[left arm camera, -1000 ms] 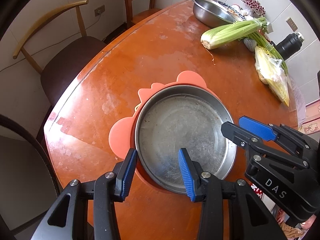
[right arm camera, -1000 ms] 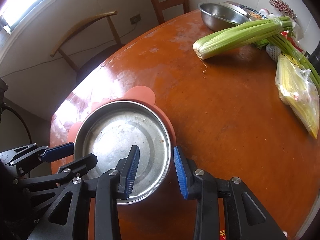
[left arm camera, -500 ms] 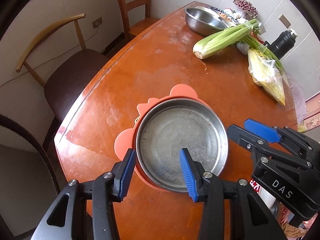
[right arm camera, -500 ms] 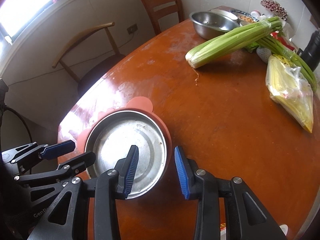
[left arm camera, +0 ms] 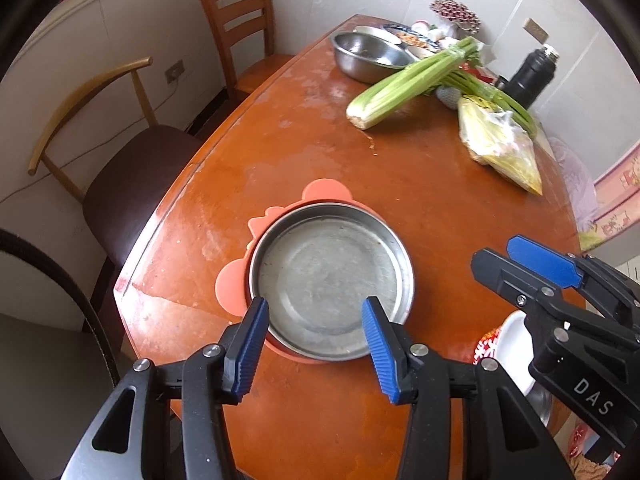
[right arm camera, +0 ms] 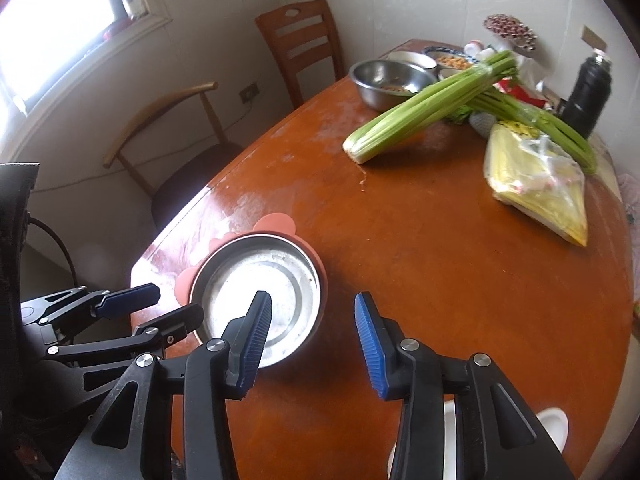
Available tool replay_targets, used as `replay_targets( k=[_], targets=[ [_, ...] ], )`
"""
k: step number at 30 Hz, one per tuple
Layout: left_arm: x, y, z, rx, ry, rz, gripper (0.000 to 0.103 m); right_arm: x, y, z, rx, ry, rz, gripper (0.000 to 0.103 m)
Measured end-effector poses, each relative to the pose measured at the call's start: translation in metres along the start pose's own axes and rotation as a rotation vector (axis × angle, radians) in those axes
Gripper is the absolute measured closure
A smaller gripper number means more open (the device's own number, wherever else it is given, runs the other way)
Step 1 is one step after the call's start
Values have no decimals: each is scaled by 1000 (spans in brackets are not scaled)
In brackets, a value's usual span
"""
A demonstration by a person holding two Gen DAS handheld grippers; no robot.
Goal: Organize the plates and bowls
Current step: 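Move the left tool to the rim of the large steel bowl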
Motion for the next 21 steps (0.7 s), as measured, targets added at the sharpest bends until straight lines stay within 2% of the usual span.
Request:
replay_targets(
  k=[10,21],
  targets=[
    [23,-21,-32,-109,-51,-19,54,46,-31,-10,-83,-69,-52,56],
    [33,-49,-77,-252,-101,-6,54,97,-89,-33,-230,-185,-86,55]
  ],
)
Point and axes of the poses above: each gripper's, at about its wrist camera, not at the fingertips, and x roughly against the way its jaws point, z to its left, y to its top, the point moved 6 cm from there along -x, roughly the way its jaws point, and after that the axes turned 10 degrees about x, right-handed, at the moved point
